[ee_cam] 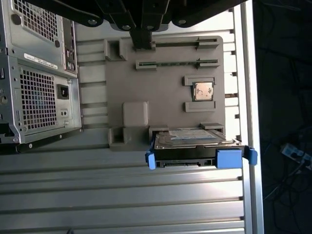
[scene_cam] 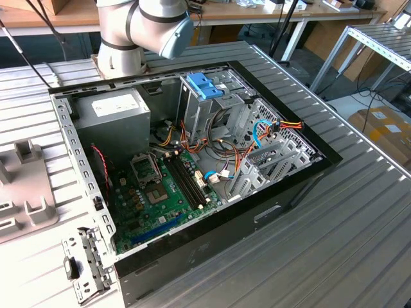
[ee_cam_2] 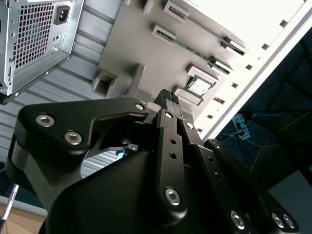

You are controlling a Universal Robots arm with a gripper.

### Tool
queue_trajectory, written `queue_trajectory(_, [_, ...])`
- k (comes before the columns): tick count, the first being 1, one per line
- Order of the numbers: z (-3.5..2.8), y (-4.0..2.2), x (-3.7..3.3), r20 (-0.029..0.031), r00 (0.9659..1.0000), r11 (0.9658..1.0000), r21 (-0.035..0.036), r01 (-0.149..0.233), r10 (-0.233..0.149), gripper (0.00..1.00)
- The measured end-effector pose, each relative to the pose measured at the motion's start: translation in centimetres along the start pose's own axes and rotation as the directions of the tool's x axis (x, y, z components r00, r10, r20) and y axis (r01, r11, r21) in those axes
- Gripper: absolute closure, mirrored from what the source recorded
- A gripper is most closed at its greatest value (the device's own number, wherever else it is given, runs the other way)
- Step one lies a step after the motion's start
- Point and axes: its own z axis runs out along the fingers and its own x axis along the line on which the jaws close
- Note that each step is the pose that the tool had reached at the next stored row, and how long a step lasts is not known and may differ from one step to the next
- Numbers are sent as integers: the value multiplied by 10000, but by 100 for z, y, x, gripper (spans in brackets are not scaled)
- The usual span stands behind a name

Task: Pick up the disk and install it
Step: 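Reach for the disk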

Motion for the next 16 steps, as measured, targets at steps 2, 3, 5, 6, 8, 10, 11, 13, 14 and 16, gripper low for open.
queue_trajectory(2, [2,-1,14,2,10000,10000,-2,0,0,89])
queue_trajectory(3, [6,-1,15,2,10000,10000,-2,1,-1,89])
queue_trajectory(5, [19,-2,16,1,10000,10000,-1,0,0,89])
queue_trajectory(6, [32,0,17,0,10000,10000,0,0,0,89])
queue_trajectory(8, [45,7,20,2,10000,10000,-1,-1,1,89])
queue_trajectory(10, [51,17,23,1,10000,10000,-1,0,0,89])
queue_trajectory(11, [56,29,25,1,10000,10000,-1,0,0,89])
queue_trajectory(13, [62,46,29,2,10000,10000,-1,-1,1,89])
queue_trajectory(14, [67,65,33,1,10000,10000,0,-1,1,89])
queue_trajectory(16, [77,98,39,2,10000,10000,-1,0,0,89])
